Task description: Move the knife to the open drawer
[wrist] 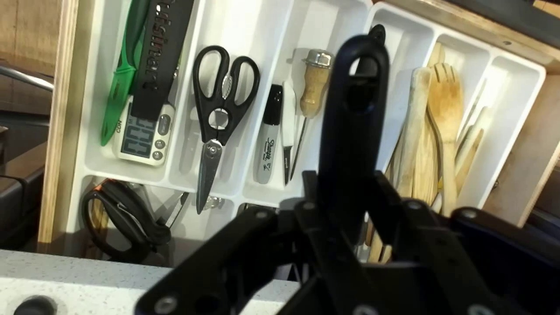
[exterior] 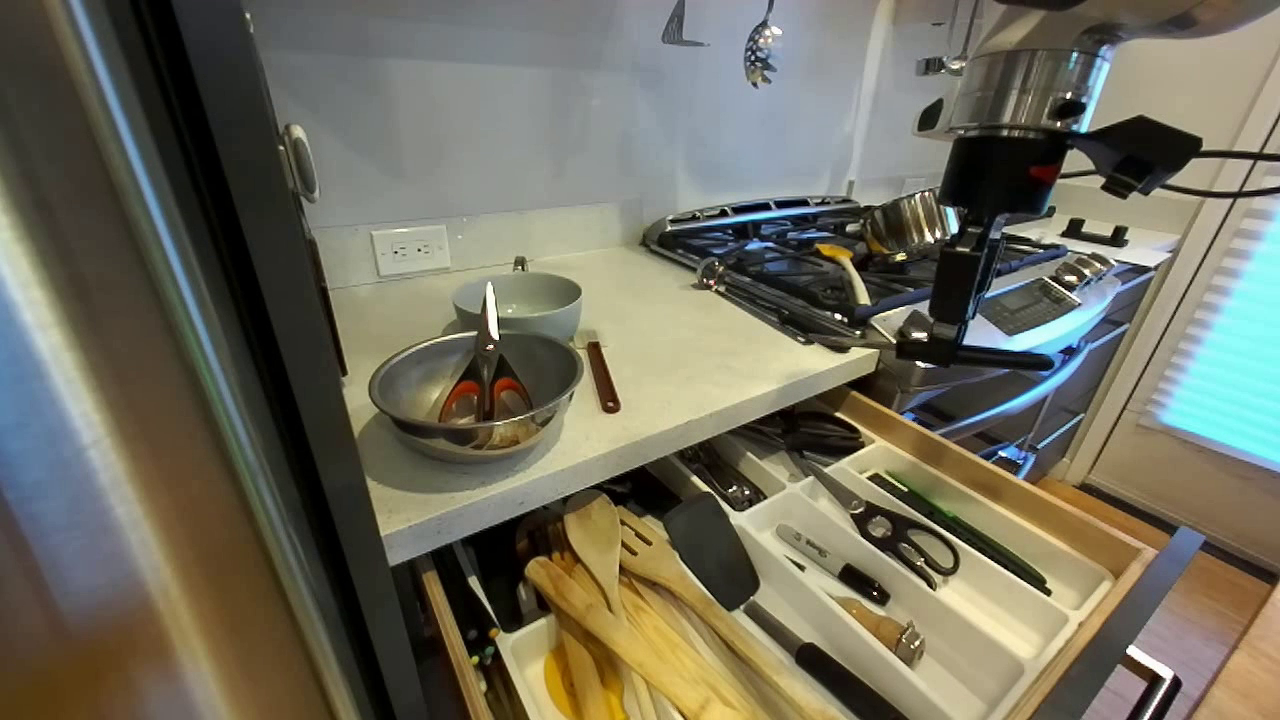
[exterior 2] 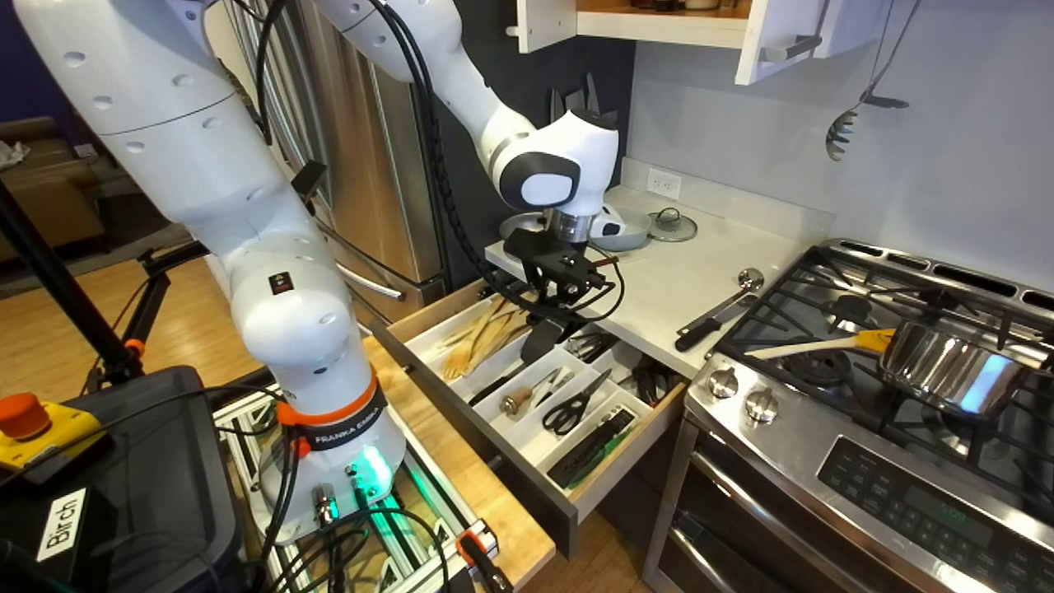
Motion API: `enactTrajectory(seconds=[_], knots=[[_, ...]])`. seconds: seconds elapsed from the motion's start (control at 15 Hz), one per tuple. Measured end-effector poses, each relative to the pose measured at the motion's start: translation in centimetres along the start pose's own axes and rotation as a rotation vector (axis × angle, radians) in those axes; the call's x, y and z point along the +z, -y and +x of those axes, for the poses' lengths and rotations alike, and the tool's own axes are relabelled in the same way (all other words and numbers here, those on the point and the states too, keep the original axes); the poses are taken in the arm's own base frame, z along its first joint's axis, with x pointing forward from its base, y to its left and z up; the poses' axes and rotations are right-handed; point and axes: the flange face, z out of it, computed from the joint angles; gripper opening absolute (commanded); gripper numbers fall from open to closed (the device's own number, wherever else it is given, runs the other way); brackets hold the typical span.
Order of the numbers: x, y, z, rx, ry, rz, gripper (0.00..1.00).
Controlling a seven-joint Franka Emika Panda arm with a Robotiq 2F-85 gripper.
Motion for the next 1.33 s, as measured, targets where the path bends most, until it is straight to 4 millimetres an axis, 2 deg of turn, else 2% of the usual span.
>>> enactTrajectory(seconds=[0.27, 0.47, 0.6, 0.93, 1.33], knots=[[3.1, 1.5, -1.9, 0.103, 0.052, -0.033, 0.08], [4.0, 2.0, -0.8, 0.178, 0.030, -0.076, 0.08], [5.3, 1.9, -0.1, 0.187, 0.000, -0.118, 0.08], [11.3, 3.1, 0.0, 0.179, 0.060, -0.099, 0.08], [18.5, 4.3, -0.6, 0.129, 0.043, -0.118, 0.08]])
